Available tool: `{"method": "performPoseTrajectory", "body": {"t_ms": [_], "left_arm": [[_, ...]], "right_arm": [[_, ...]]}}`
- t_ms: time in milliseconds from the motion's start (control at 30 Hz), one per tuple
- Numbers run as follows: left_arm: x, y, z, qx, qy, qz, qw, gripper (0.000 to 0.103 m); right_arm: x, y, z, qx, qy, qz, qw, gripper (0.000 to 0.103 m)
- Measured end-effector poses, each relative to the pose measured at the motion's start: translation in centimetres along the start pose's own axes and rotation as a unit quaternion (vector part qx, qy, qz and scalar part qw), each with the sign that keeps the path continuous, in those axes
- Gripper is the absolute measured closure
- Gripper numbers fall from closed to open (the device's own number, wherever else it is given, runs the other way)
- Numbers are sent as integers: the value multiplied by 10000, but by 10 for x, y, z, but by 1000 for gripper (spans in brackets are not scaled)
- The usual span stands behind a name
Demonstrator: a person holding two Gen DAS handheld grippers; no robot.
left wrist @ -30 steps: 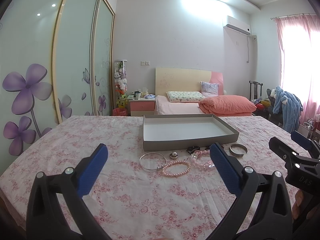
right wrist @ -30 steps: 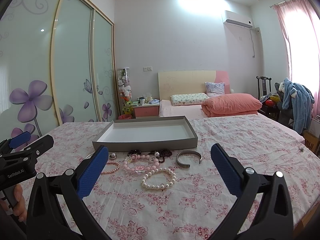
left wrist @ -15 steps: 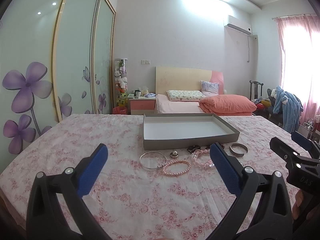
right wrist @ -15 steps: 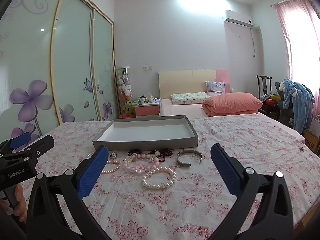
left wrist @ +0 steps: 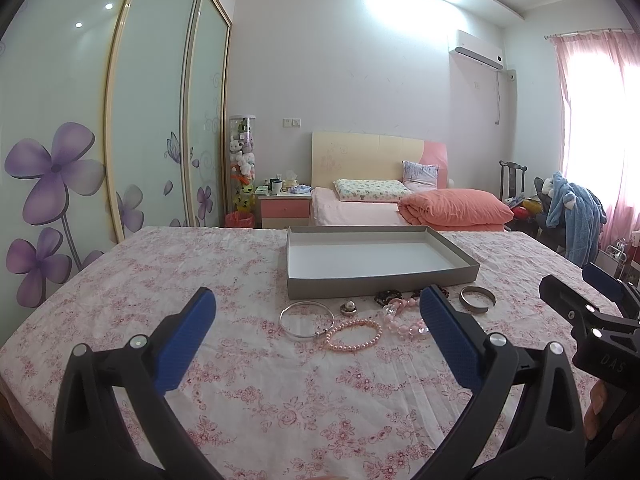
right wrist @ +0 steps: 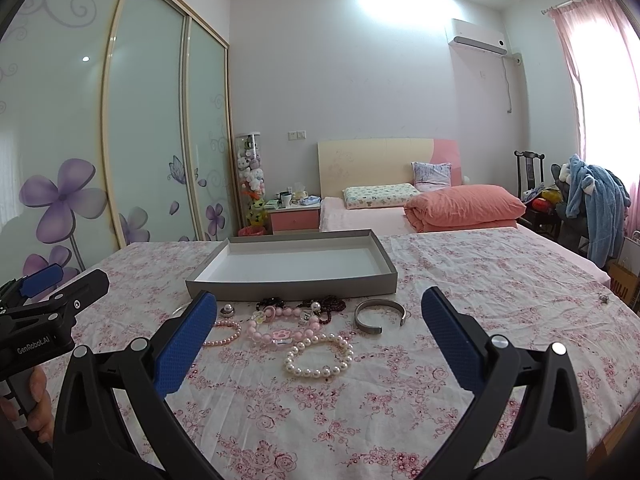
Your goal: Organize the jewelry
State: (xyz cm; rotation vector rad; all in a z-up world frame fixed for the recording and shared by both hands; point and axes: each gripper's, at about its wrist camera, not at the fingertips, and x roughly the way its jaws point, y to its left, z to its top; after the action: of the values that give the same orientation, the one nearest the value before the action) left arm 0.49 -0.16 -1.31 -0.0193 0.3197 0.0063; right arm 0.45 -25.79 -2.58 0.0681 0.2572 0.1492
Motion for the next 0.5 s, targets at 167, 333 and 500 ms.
{"method": "performPoseTrajectory", "body": {"t_ms": [167, 333, 500], "left_arm": [[0, 0, -1, -4, 8, -1, 10000, 4], [0, 0, 0, -5, 11, -2, 10000, 4], [0, 1, -3, -6, 20, -6, 10000, 4]], "right_arm": [[0, 1, 0, 3, 4, 0, 10000, 2], [0, 1, 0, 4, 6, 1, 10000, 2], [1, 2, 0, 6, 10, 1, 10000, 2]]}}
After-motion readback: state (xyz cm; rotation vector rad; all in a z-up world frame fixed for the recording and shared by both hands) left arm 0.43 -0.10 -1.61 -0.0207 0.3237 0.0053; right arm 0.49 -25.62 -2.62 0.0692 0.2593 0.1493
